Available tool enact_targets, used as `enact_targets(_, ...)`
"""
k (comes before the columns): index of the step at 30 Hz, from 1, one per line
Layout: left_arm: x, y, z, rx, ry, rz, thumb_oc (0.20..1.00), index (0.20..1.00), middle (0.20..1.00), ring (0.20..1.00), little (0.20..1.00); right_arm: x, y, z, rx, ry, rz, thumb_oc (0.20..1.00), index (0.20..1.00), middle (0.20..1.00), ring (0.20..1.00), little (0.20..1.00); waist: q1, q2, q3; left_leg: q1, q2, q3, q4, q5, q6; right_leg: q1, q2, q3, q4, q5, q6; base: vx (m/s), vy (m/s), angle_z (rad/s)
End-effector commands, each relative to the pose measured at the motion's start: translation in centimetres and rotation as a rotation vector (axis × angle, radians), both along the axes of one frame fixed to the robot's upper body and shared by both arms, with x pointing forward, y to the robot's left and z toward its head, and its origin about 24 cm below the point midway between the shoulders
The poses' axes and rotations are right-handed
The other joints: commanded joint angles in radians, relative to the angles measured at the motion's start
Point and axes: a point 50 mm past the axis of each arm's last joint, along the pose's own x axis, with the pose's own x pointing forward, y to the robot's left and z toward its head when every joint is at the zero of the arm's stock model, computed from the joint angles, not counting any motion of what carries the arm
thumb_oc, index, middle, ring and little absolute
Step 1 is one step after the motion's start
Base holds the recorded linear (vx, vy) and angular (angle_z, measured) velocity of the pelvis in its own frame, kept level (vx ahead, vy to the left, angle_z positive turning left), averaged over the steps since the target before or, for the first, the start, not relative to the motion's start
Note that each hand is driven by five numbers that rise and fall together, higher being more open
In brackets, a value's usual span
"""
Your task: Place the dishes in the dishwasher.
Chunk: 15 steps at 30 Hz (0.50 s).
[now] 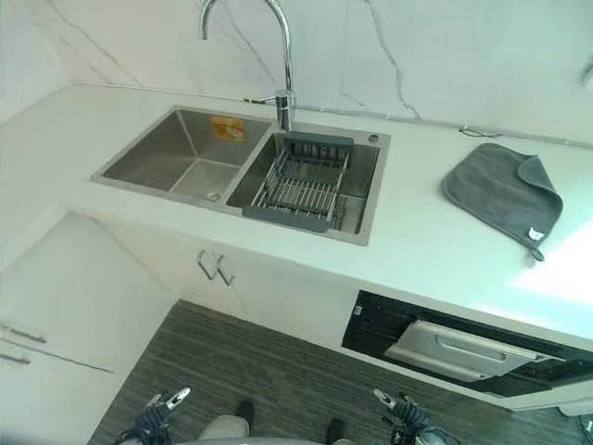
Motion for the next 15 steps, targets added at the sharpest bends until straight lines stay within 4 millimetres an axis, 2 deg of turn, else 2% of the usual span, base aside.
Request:
enact_targets(1,1.2,0.9,0.5,-0.025,0.000,-0.024,1.000,1.000,1.000,1.000,1.000,0.7,-1.1,0.4,-0.002,-0.005,-0.063,1.000,1.000,1.000,1.000,1.000,-0.056,-0.001,0.006,0.116,-0.013,0.083,-0.115,-0.194,0.053,0.018,-0.028,0.040,0.079,-0.076,0.120,-0.03,0.091,0.27)
enact_targets(4,0.3,0.2,-0.3,-0.089,0.053,0.060,1.000,1.000,1.000,1.000,1.000,0.0,-0.4,-0.1,0.042,0.026,-0.044,1.000,1.000,1.000,1.000,1.000,-0.074,0.010,-0.034,0.190,-0.006,0.081,-0.237,-0.168,0.040,0.041,-0.016,0.052,0.017,-0.048,0.132,0.00,0.092,0.32)
enact_targets(7,-0.7,-0.1,-0.7,-0.111,0.077,0.063,1.000,1.000,1.000,1.000,1.000,-0.9,0.8,-0.7,0.077,0.083,-0.006,1.000,1.000,1.000,1.000,1.000,-0.085,0.010,-0.059,0.206,-0.015,0.080,-0.241,-0.177,0.045,0.054,-0.007,0.066,0.020,-0.057,0.129,0.01,0.075,0.05)
enact_targets(9,-0.8,-0.7,-0.9,-0.130,0.078,-0.009,1.000,1.000,1.000,1.000,1.000,-1.8,1.4,-1.1,0.093,0.123,-0.008,1.000,1.000,1.000,1.000,1.000,-0.091,0.008,-0.071,0.220,-0.019,0.084,-0.241,-0.186,0.053,0.064,-0.006,0.070,0.024,-0.063,0.127,0.02,0.080,-0.06)
enact_targets(11,-1.0,-1.2,-1.1,-0.140,0.091,-0.050,1.000,1.000,1.000,1.000,1.000,-2.1,1.7,-1.3,0.095,0.157,0.029,1.000,1.000,1.000,1.000,1.000,-0.095,0.007,-0.079,0.232,-0.022,0.094,-0.241,-0.194,0.060,0.073,-0.004,0.073,0.024,-0.067,0.127,0.04,0.054,-0.08)
enact_targets(15,-1.2,-0.9,-1.1,-0.154,0.104,-0.042,1.000,1.000,1.000,1.000,1.000,-2.6,1.8,-1.4,0.085,0.211,0.070,1.000,1.000,1.000,1.000,1.000,-0.102,0.002,-0.094,0.248,-0.023,0.106,-0.241,-0.207,0.067,0.088,-0.001,0.083,0.021,-0.072,0.129,0.04,0.025,-0.13)
